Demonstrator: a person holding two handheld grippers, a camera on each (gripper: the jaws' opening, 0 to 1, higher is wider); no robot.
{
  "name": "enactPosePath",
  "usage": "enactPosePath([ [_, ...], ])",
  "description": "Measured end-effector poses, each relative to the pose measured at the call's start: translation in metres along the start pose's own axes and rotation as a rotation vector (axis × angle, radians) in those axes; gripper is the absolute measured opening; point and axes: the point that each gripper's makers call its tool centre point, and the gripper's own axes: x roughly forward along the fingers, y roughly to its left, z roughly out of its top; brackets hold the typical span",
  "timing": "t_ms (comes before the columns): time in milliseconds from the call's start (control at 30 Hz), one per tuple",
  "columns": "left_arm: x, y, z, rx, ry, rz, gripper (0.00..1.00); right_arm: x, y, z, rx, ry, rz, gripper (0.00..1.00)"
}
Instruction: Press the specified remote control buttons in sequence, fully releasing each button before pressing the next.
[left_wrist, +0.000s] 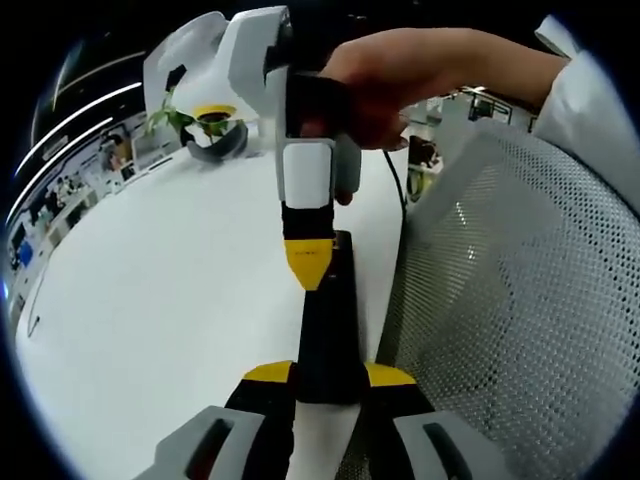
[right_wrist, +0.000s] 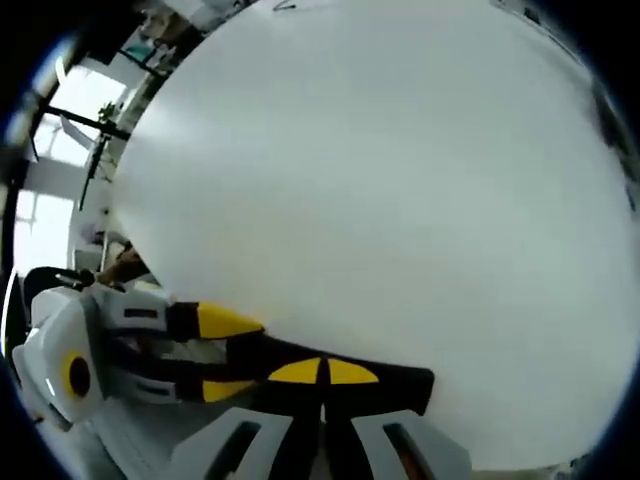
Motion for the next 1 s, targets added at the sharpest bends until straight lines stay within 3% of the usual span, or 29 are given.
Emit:
enactPosePath([
  [233, 0.000, 0.000, 0.000, 0.000, -0.001, -0.001, 0.24, 0.001, 0.000, 0.001, 0.003, 0.005, 0.003, 0.00],
  [400, 0.000, 0.000, 0.000, -0.004, 0.000, 0.001, 0.24, -0.001, 0.000, -0.001, 0.023, -0.023, 0.019, 0.00],
  [500, 0.000, 0.000, 0.000, -0.004, 0.001, 0.002, 0.24, -0.001, 0.002, -0.002, -0.006, -0.049, -0.010, 0.00],
  [733, -0.001, -0.001, 0.000, 0.000, 0.004, 0.000, 0.24, -0.004, 0.003, -0.012, 0.044, -0.003, 0.017, 0.00],
  [1000, 0.000, -0.001, 0.000, 0.002, 0.004, -0.001, 0.24, -0.005, 0.004, -0.018, 0.038, 0.014, 0.016, 0.00],
])
